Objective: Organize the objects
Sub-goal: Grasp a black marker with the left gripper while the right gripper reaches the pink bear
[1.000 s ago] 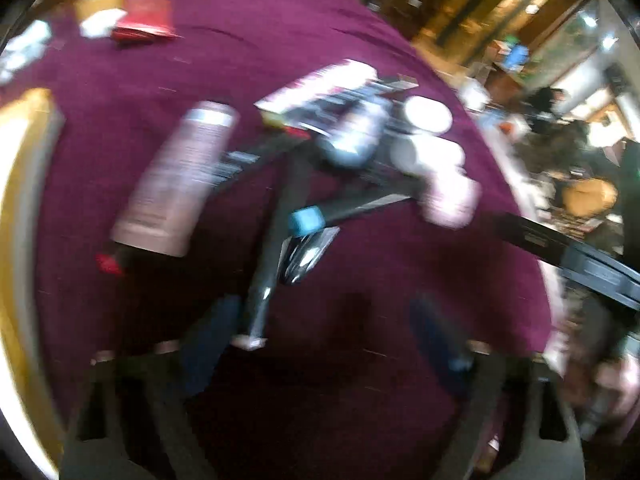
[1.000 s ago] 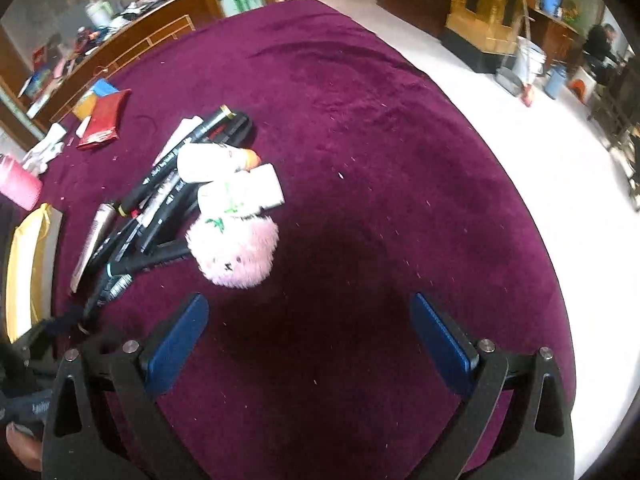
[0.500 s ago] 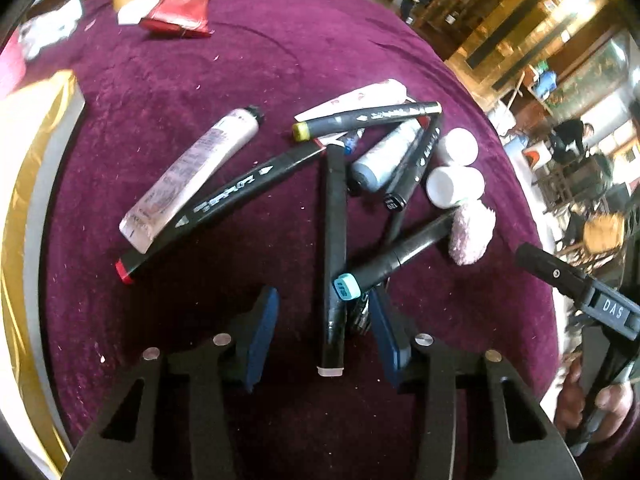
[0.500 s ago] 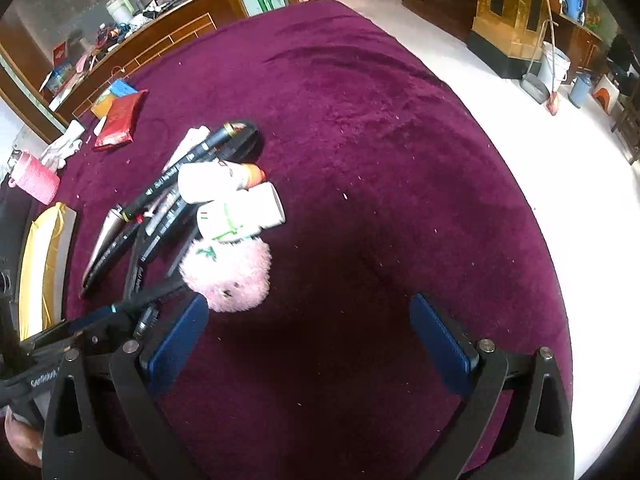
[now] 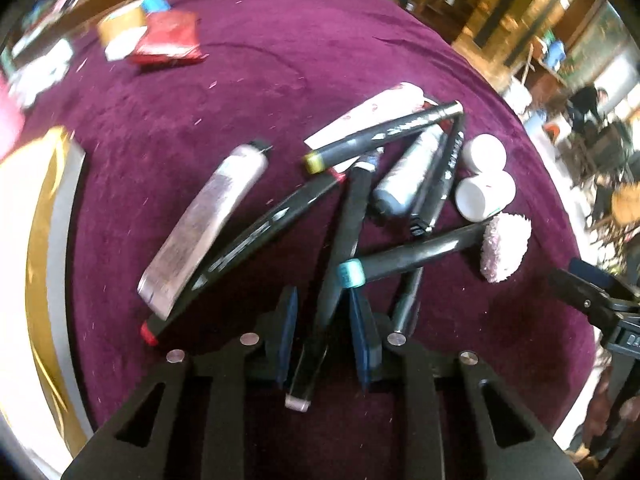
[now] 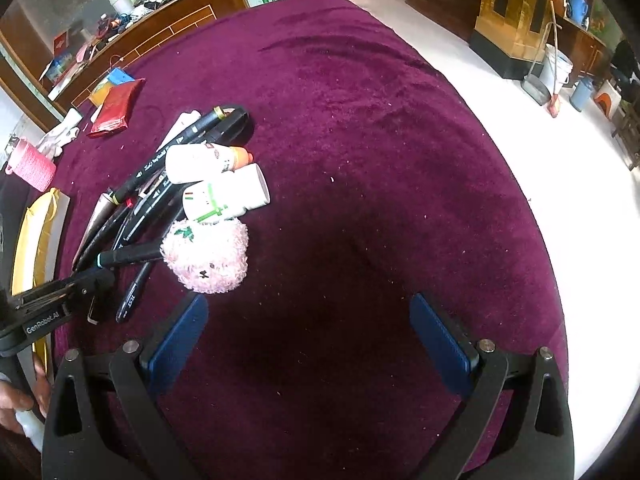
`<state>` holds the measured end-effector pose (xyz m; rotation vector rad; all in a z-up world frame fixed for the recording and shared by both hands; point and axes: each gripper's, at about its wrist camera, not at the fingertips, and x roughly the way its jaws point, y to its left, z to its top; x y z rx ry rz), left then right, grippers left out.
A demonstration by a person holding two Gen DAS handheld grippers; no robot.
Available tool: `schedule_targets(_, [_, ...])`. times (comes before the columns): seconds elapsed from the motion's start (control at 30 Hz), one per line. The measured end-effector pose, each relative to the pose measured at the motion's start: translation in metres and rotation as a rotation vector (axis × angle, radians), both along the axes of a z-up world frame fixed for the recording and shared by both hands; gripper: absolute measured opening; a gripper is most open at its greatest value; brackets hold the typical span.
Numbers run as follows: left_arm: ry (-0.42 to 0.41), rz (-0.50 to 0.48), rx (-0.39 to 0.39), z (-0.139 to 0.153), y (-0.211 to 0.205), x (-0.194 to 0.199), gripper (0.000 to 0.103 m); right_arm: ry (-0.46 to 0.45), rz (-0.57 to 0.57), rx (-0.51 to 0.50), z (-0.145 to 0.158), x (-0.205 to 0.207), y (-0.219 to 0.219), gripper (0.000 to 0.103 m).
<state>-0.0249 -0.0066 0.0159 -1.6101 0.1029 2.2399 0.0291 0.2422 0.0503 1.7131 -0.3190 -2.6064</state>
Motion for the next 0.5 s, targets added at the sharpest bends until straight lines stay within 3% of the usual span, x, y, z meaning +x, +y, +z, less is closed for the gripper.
schedule_targets(0.13, [0.021,-0.024,-0.025,0.002,0.019,-0.008,0.023,0.001,0.007,0.004,0.0,0.0,-0.002,0.101])
schedule_targets(0.23, [0.048,-0.043,-0.042,0.001,0.027,-0.007,0.033,0.001,0.008,0.004,-0.001,0.001,-0.003,0.101])
schedule_targets(0.4, [0.166,-0.096,-0.114,0.001,0.043,0.008,0.041,0.002,0.009,-0.003,0.0,0.003,-0.003,0.102])
schedule_targets(0.43, [0.159,-0.086,-0.108,0.001,0.043,0.009,0.039,0.004,0.013,-0.006,0.001,0.003,-0.004,0.102])
schedule_targets(0.5, [0.129,-0.048,-0.084,0.004,0.035,0.009,0.015,0.01,0.025,-0.012,0.003,0.003,-0.006,0.102])
